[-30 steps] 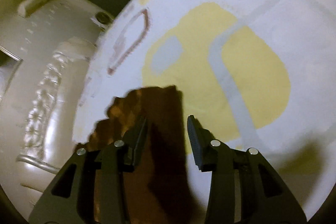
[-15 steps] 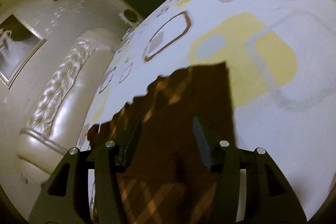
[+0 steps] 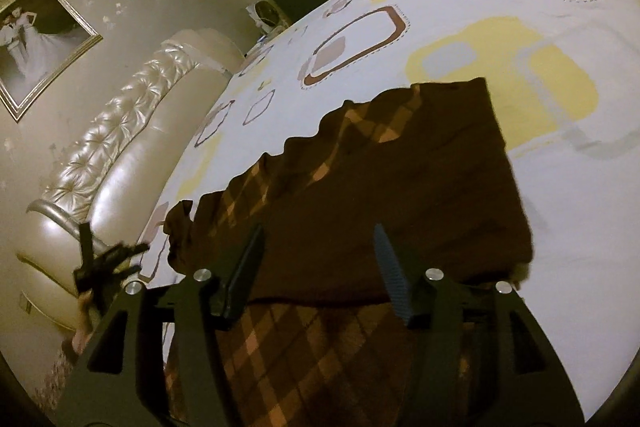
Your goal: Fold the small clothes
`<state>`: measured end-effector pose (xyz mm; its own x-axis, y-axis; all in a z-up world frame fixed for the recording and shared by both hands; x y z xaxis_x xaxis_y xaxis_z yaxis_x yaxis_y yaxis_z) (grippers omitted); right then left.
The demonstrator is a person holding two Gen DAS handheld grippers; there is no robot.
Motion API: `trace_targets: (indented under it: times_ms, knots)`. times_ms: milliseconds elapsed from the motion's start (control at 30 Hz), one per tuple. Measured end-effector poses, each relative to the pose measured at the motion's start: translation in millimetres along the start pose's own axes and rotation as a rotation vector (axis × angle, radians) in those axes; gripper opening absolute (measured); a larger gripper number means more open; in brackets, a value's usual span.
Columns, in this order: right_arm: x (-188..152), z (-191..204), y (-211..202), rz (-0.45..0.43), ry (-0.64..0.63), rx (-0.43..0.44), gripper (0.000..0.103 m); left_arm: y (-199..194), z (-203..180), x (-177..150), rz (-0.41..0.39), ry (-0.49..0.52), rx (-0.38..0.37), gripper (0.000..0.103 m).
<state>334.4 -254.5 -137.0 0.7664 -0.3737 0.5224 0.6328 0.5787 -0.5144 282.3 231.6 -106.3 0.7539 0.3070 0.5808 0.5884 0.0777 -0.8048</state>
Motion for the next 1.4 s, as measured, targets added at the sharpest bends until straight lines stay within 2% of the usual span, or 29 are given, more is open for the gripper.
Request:
trace_targets:
  times_ms: [233, 400, 533, 633, 833, 967, 1067, 1100, 1133, 1167, 1200, 1233, 1267, 1300, 1400]
  knots:
    - [-6, -3, 8, 0.01, 0.007, -0.013, 0.057, 41, 3, 40, 0.012, 0.033, 0.088, 0.099]
    - [-10, -4, 10, 0.017, 0.018, -0.008, 0.057, 62, 7, 80, -0.002, 0.135, 0.221, 0.099]
    - [-11, -5, 12, 0.013, 0.027, -0.005, 0.057, 92, 25, 89, 0.117, 0.209, 0.376, 0.099]
    - [-13, -10, 15, 0.021, 0.047, -0.01, 0.058, 102, 37, 96, 0.137, 0.236, 0.435, 0.099]
    - [-20, -18, 19, 0.031, 0.068, -0.017, 0.058, 116, 50, 89, 0.19, 0.176, 0.386, 0.099]
    - [-20, -17, 17, 0.024, 0.072, -0.013, 0.058, 117, 37, 90, 0.172, 0.123, 0.259, 0.099]
    - [-21, -18, 17, 0.024, 0.07, -0.019, 0.058, 122, 37, 86, 0.191, 0.186, 0.315, 0.099]
    - [-21, -18, 17, 0.024, 0.071, -0.019, 0.058, 126, 39, 83, 0.211, 0.181, 0.309, 0.098]
    - [-22, -18, 17, 0.025, 0.071, -0.02, 0.058, 127, 41, 82, 0.218, 0.167, 0.307, 0.094]
    - [-21, -18, 17, 0.022, 0.07, -0.023, 0.058, 128, 44, 80, 0.232, 0.137, 0.293, 0.056]
    - [-21, -19, 16, 0.017, 0.071, -0.024, 0.058, 132, 44, 75, 0.266, 0.088, 0.24, 0.042]
    - [-21, -19, 16, 0.017, 0.073, -0.025, 0.058, 131, 46, 75, 0.268, 0.047, 0.215, 0.039]
    - [-21, -20, 16, 0.017, 0.075, -0.028, 0.058, 129, 49, 76, 0.261, 0.023, 0.205, 0.027]
    - [-21, -22, 15, 0.013, 0.08, -0.031, 0.058, 127, 51, 78, 0.256, 0.009, 0.19, 0.023]
    - [-20, -23, 12, 0.003, 0.084, -0.029, 0.058, 117, 50, 83, 0.242, -0.011, 0.14, 0.016]
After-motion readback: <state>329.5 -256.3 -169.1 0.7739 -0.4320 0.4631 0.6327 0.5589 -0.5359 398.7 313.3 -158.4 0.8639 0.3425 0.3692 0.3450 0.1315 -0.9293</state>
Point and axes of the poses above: each gripper's, at about its wrist camera, not at the fingertips, and y roughly the way its jaws point, z to its left, x to its top, the point moved 10 cm from there along y, roughly the way its jaws point, and after that the axes turned 4 degrees about -z, right-handed, at the moved point
